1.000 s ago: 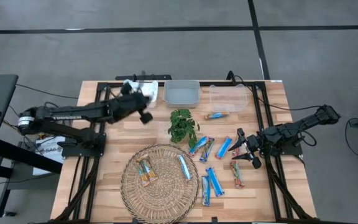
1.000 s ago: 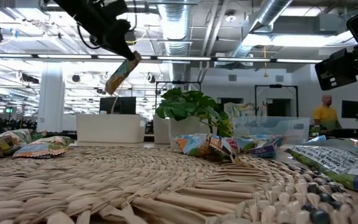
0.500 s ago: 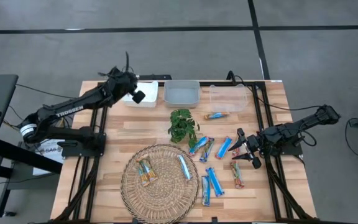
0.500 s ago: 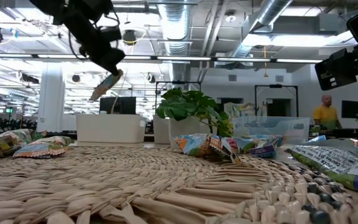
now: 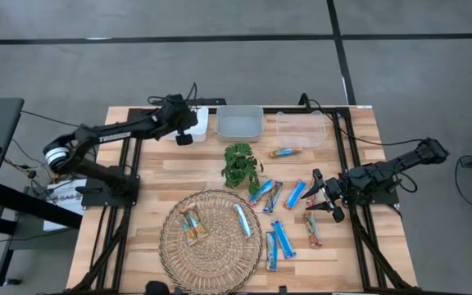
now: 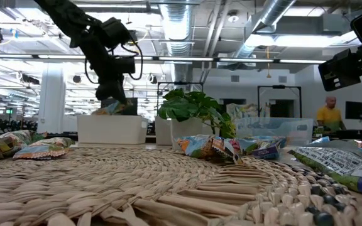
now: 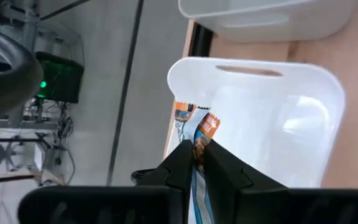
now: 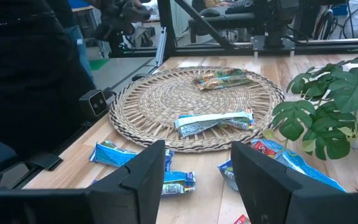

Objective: Pick and place Granola Bars by type
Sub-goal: Put the yellow granola bar into the white bin

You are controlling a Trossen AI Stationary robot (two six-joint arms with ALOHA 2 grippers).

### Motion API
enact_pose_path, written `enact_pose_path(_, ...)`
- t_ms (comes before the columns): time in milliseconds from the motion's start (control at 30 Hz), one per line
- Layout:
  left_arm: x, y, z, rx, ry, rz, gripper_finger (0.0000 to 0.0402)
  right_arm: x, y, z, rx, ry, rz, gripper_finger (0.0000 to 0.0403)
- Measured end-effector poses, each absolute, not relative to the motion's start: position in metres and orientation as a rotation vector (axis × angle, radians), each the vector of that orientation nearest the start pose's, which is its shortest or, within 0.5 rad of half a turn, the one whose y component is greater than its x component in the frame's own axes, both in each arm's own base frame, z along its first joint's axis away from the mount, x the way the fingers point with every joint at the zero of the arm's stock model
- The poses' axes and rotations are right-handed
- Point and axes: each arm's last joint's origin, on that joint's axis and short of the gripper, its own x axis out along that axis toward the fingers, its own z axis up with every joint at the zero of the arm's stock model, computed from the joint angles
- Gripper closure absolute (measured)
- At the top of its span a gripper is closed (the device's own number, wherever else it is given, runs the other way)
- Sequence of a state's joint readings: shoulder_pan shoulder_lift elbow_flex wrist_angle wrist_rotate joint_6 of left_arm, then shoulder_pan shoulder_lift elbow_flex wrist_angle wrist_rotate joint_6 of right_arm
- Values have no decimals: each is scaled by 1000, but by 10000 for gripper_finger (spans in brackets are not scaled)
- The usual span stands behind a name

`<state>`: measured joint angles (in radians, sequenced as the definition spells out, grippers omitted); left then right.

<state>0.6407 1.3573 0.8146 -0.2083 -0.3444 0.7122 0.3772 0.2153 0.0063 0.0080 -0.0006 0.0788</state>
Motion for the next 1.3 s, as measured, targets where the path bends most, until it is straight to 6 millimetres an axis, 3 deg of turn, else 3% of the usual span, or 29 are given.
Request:
enact_pose_path(367,215,172,222,465,1046,681,254,101,40,148,40,214,368,227)
enact_pose_path(633,213,153,248,302,820,671,233,101,40,148,40,214,368,226)
enact_pose_path(767,210,128,271,253,643,507,232,101,40,148,40,214,368,226)
enact_pose_path(967,203,78,297,290,471,126,232,101,40,148,40,214,369,226)
enact_pose_path(1133,191,35,302,292,457,-146,232,101,40,148,40,214,368,226)
enact_pose_path(1300,179,-2,296,292,555,-335,232,101,40,148,40,214,369,225)
